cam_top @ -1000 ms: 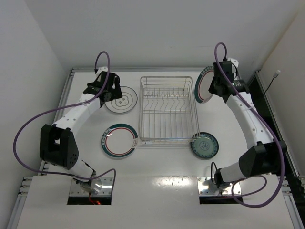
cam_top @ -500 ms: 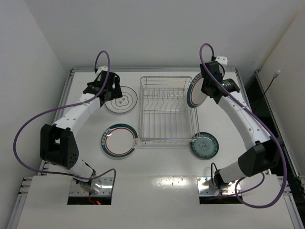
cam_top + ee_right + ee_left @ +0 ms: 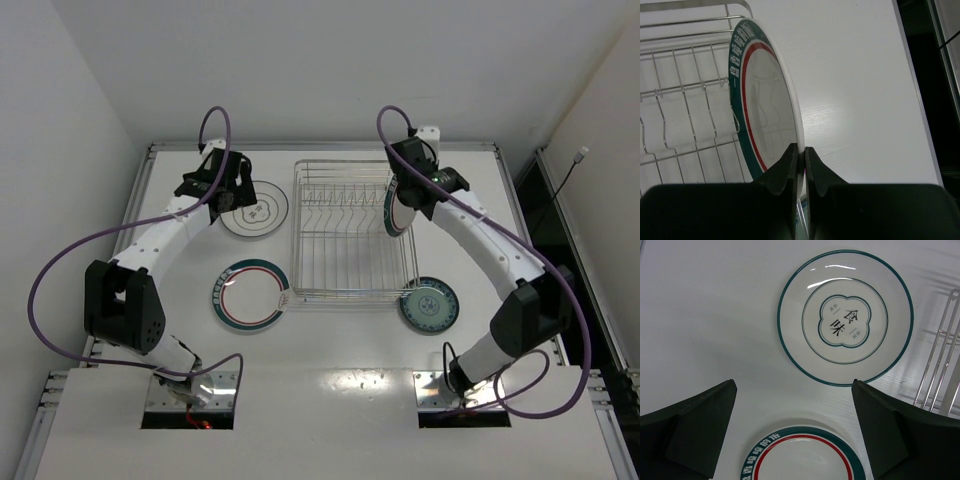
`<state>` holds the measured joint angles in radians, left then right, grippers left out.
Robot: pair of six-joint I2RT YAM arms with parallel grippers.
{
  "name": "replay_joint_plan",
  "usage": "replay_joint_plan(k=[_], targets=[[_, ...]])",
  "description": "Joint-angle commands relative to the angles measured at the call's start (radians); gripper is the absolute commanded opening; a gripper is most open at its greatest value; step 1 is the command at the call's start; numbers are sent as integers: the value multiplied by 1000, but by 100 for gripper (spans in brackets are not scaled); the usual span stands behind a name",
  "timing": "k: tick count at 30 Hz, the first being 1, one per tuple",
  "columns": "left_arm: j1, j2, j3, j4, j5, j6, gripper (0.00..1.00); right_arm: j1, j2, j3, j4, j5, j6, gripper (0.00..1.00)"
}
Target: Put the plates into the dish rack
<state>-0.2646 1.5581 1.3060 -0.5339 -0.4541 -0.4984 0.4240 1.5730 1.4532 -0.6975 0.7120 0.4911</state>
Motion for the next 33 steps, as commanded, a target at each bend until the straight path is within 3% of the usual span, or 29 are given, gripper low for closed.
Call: replay_joint_plan(k=[1,3,8,11,12,16,19,24,30,33], targets=[[4,2,38,9,-15,-5,100,44,31,1,81,63,-52,0],[4,2,38,9,-15,-5,100,44,42,12,81,49,-63,8],[4,11,38,9,-15,-5,100,44,21,32,41,40,-53,14],[4,11,38,9,-15,-5,100,24,-54,0,17,26,-52,31],[4,11,38,9,-15,-5,100,15,-76,-14,-9,26,-42,47],[4,11,38,9,-15,-5,100,-19,-229,-100,-66,-6,-1,69],[4,11,38,9,-15,-5,100,-89,-353,-215,-114,-133,36,73],[4,11,38,0,-15,-5,100,-399,-528,-448,-102,-458,37,80],[4,20,38,0,-15,-5,100,-642,-501,-640,-112,-661,29,86],[4,11,38,0,-26,-5,100,-781,-453,-761,-56,-889,52,86]])
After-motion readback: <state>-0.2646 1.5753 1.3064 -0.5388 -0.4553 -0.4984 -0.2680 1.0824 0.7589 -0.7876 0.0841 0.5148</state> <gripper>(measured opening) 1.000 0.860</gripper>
